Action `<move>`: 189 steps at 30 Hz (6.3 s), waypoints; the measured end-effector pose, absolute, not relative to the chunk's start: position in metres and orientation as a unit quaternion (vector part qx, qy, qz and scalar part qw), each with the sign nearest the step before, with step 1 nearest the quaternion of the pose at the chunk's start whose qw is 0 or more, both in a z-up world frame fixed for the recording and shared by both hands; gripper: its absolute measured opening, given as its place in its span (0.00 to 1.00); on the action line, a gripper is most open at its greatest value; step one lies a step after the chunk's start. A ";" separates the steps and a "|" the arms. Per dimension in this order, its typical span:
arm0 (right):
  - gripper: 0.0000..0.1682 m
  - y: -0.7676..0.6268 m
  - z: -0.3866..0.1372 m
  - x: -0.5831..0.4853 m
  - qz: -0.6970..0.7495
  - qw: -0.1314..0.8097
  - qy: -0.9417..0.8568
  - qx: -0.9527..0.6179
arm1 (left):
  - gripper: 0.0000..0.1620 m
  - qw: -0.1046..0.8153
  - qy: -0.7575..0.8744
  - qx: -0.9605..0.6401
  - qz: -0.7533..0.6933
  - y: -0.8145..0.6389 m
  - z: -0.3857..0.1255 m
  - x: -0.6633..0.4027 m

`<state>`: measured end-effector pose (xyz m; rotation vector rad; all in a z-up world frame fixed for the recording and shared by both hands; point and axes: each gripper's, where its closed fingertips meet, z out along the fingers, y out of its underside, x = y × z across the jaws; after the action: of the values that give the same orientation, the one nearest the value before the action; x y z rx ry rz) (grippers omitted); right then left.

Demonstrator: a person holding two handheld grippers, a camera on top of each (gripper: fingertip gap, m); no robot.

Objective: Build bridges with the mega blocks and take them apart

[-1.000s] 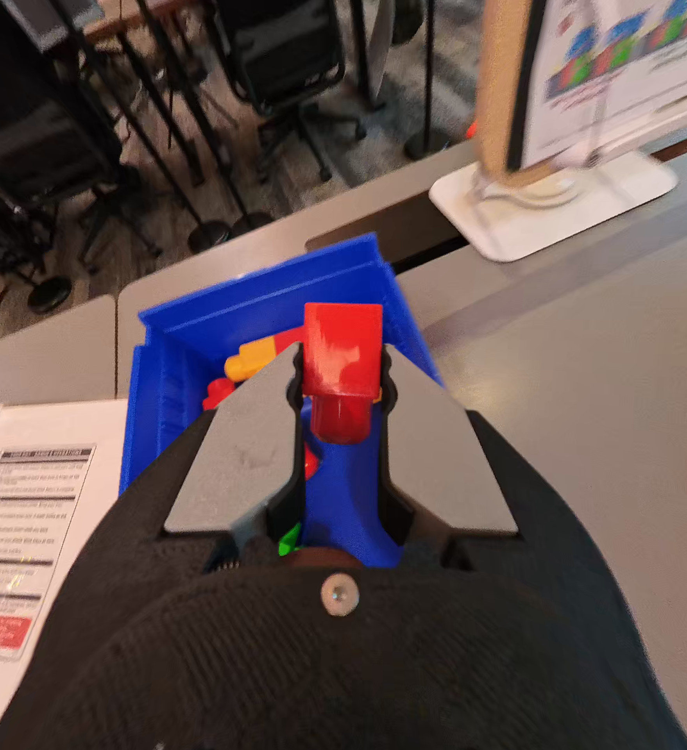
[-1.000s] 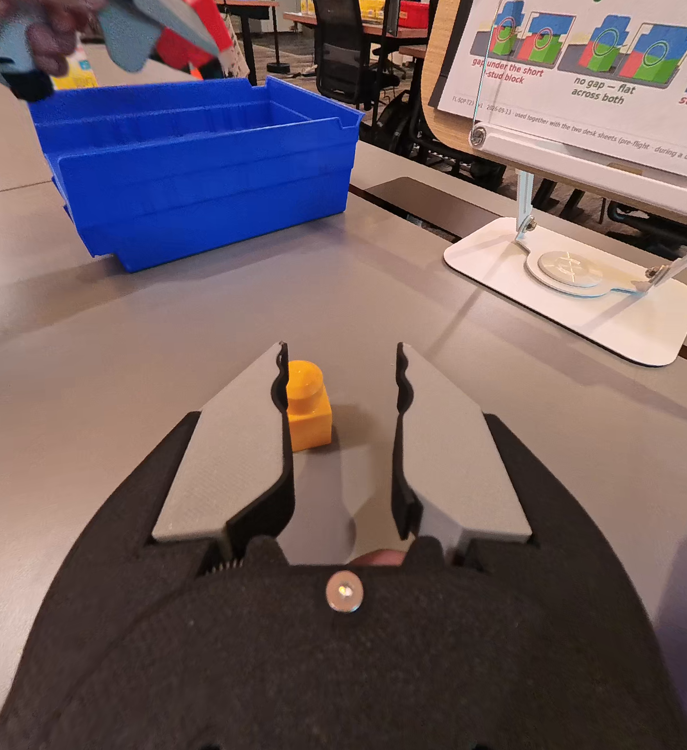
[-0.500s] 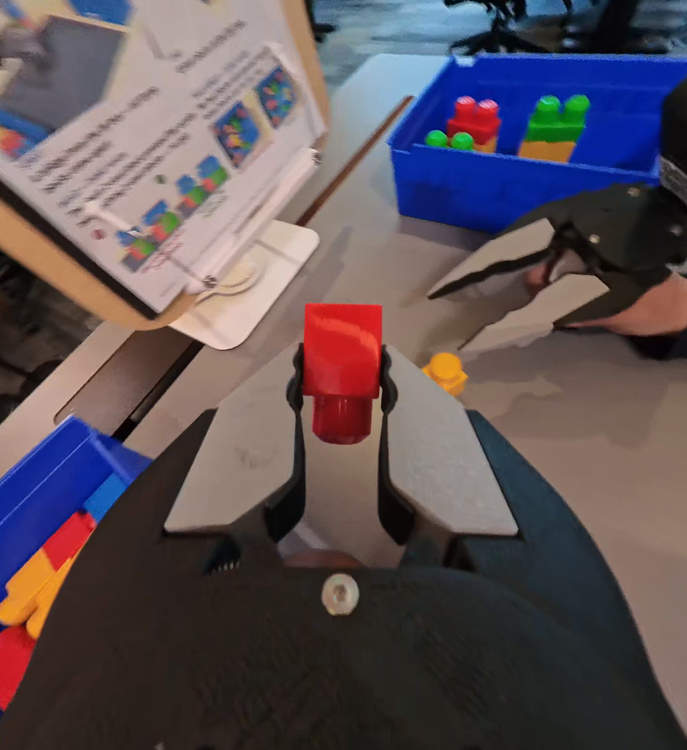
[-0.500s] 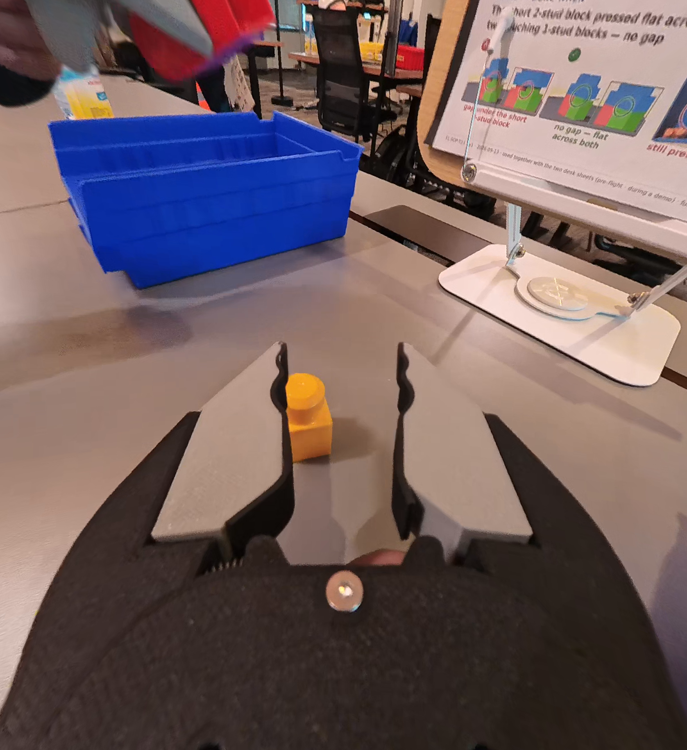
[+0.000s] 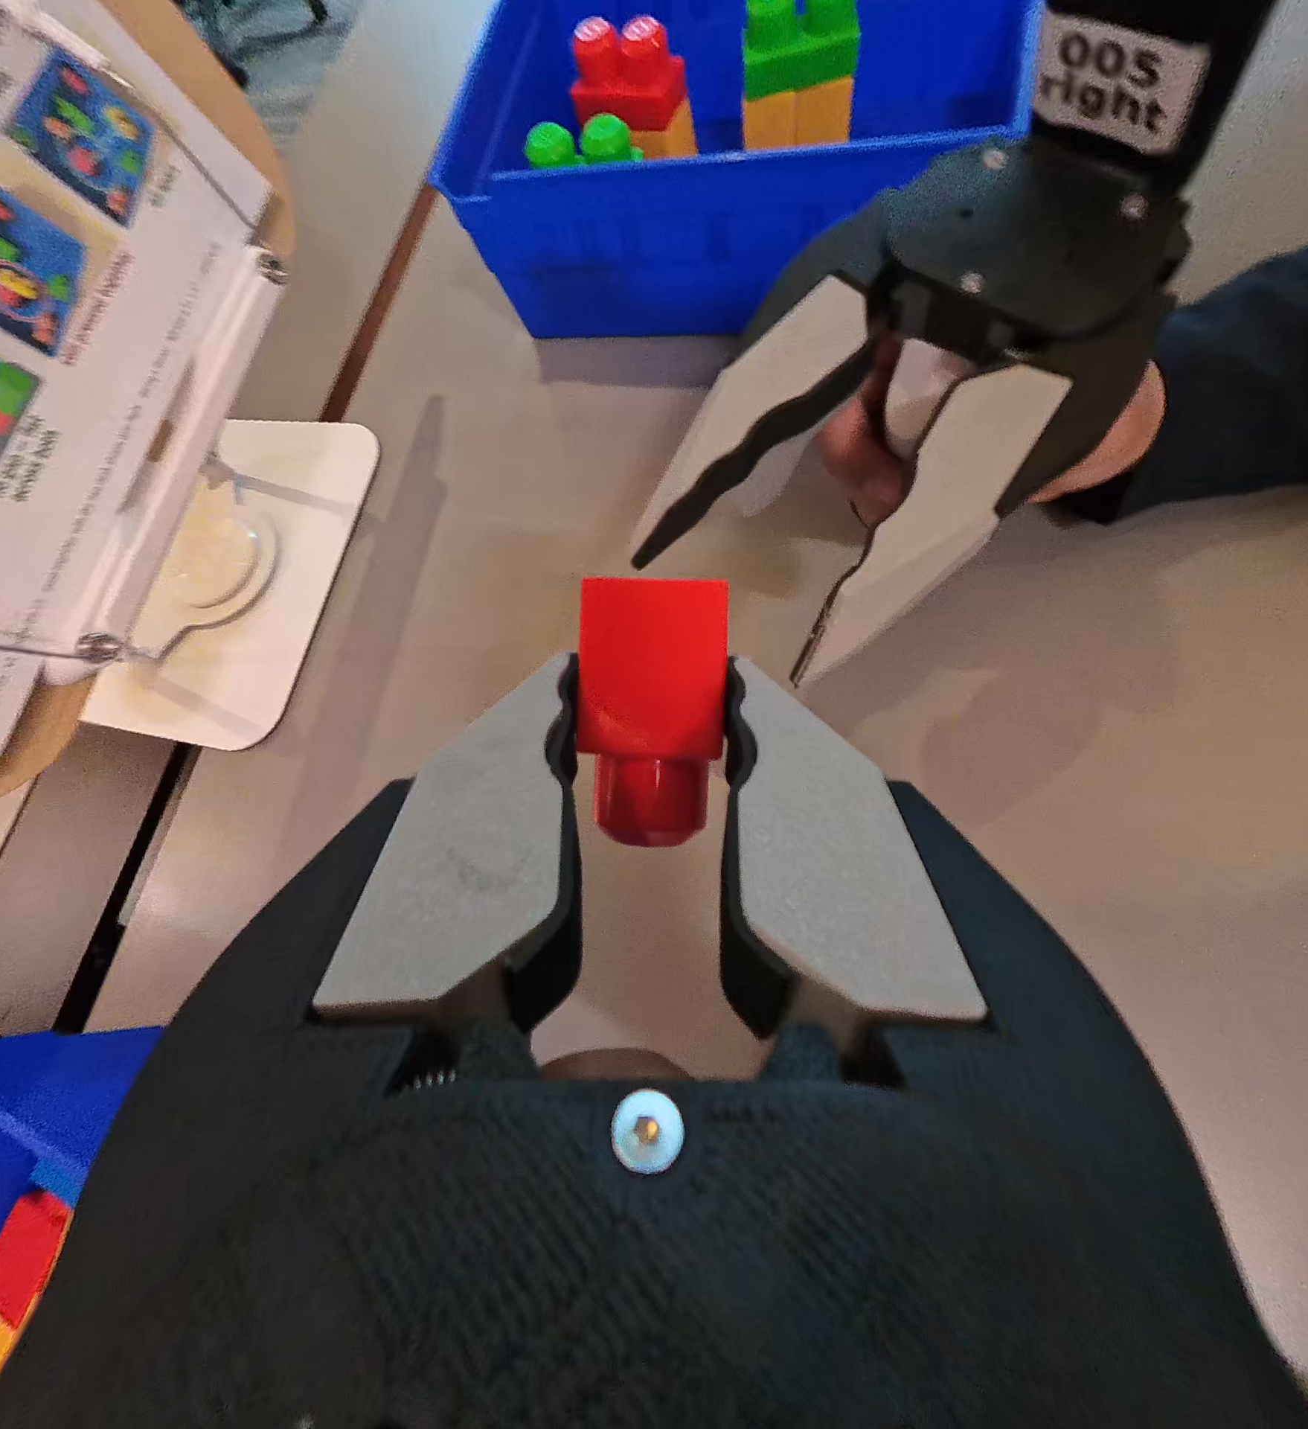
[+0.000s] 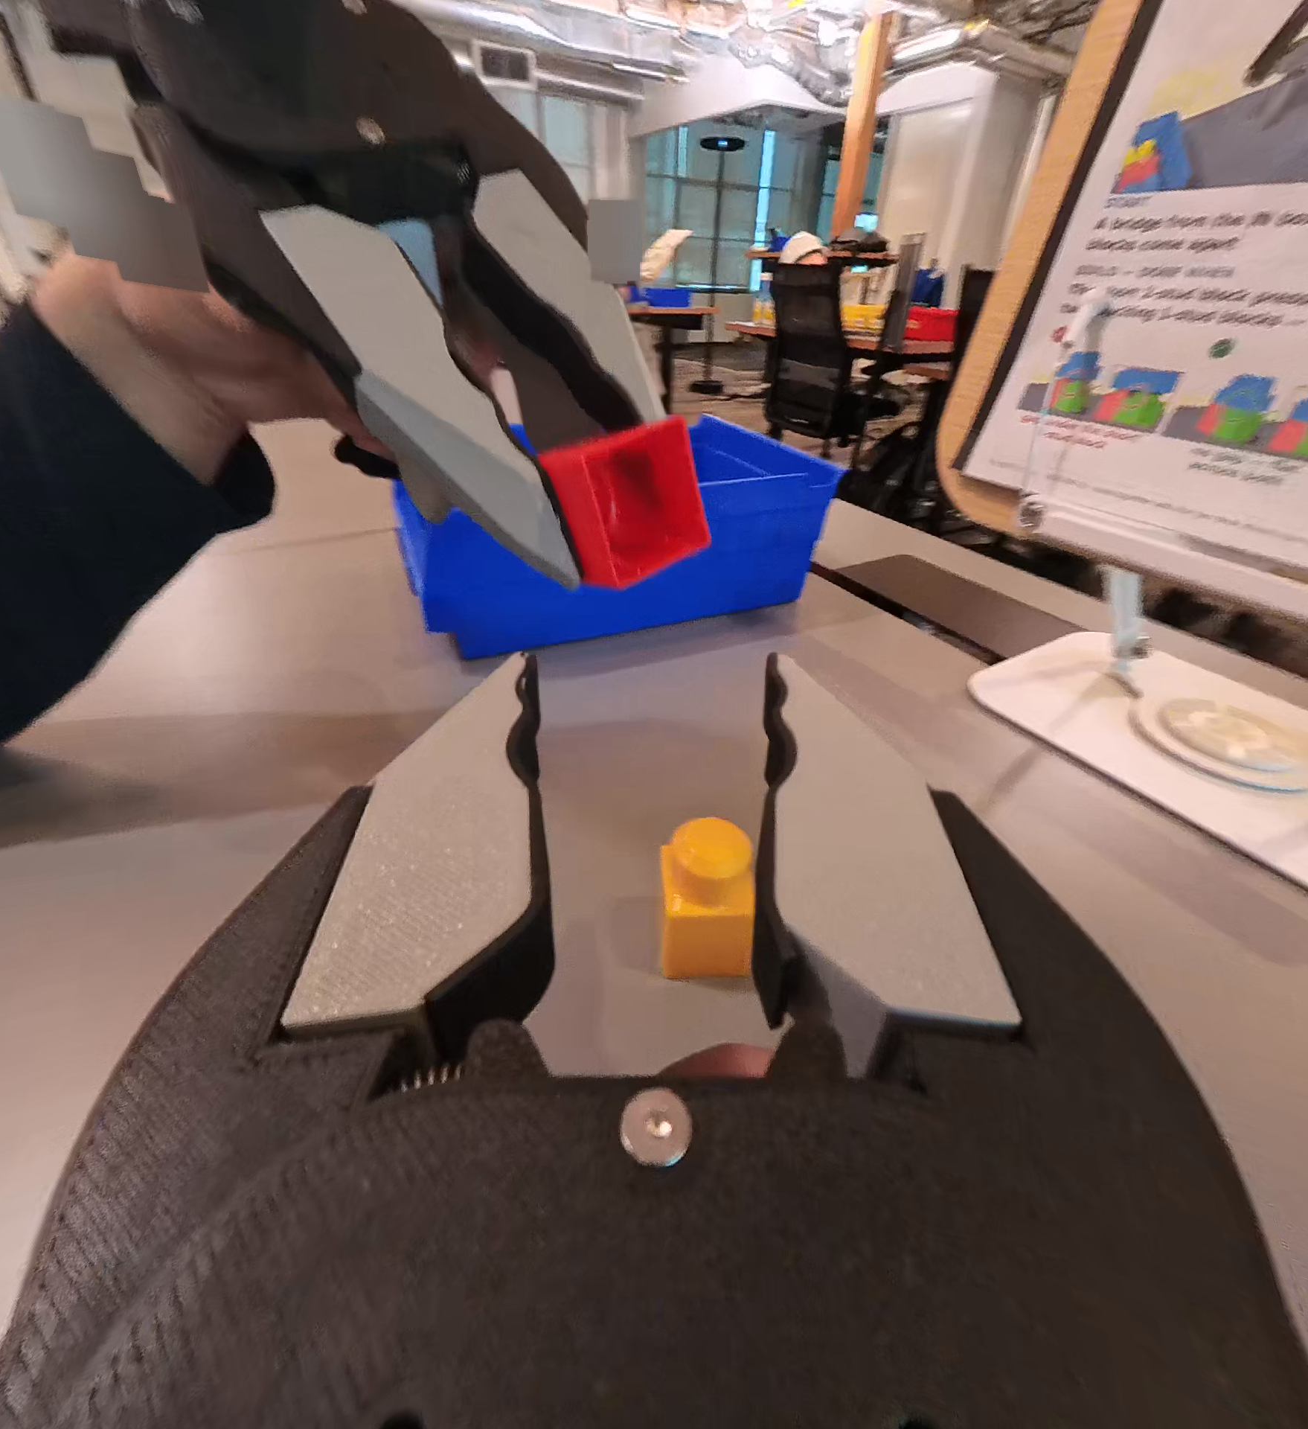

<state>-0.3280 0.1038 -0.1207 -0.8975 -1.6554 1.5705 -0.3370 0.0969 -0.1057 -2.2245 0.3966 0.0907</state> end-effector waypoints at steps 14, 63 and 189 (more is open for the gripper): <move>0.33 0.089 -0.116 -0.319 0.669 0.225 -0.620 -0.343 | 0.21 0.357 0.241 -0.903 -0.011 0.091 -0.143 -0.306; 0.31 0.093 -0.120 -0.318 0.697 0.081 -0.590 -0.399 | 0.21 0.380 0.261 -0.885 0.068 0.100 -0.135 -0.318; 0.21 0.102 -0.136 -0.316 0.599 0.194 -0.683 -0.369 | 0.22 0.358 0.209 -0.910 -0.026 0.121 -0.177 -0.305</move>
<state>-0.3157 0.1022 -0.1360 -1.0360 -1.9148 1.6810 -0.3053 0.1210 -0.1774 -2.3468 0.5379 -0.0673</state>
